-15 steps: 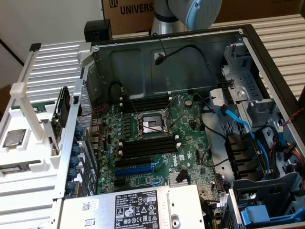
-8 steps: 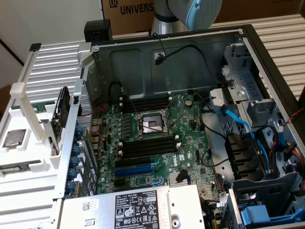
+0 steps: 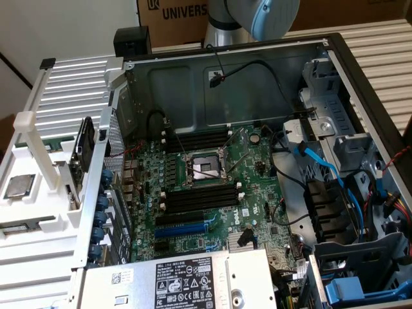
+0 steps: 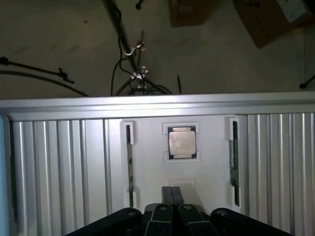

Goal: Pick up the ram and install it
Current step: 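Pick up the ram and move it above insertion slot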

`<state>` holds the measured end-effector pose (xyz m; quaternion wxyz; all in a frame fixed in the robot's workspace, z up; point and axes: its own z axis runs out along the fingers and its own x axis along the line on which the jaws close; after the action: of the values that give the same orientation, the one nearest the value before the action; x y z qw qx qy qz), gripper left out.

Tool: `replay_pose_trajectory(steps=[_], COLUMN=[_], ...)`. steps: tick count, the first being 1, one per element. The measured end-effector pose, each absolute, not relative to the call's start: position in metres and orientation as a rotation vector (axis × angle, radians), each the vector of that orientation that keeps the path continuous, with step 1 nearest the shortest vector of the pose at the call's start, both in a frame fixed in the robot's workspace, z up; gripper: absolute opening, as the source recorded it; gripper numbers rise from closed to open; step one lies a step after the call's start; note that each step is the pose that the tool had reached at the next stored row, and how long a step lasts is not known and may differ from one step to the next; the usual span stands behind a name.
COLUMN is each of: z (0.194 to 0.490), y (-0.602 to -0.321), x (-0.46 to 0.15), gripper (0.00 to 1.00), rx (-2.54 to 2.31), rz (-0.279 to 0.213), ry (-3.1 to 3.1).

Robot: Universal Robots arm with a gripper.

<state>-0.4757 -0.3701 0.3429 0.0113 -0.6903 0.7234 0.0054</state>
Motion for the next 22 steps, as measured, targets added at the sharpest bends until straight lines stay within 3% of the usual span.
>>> replay_pose_trajectory(steps=[5,22], z=[0.334,0.311], y=[-0.384,-0.391], x=[-0.476,-0.473], gripper=[0.10,0.10], rx=[-2.155,-2.160], rz=[0.017,0.015], ry=[2.254,2.252])
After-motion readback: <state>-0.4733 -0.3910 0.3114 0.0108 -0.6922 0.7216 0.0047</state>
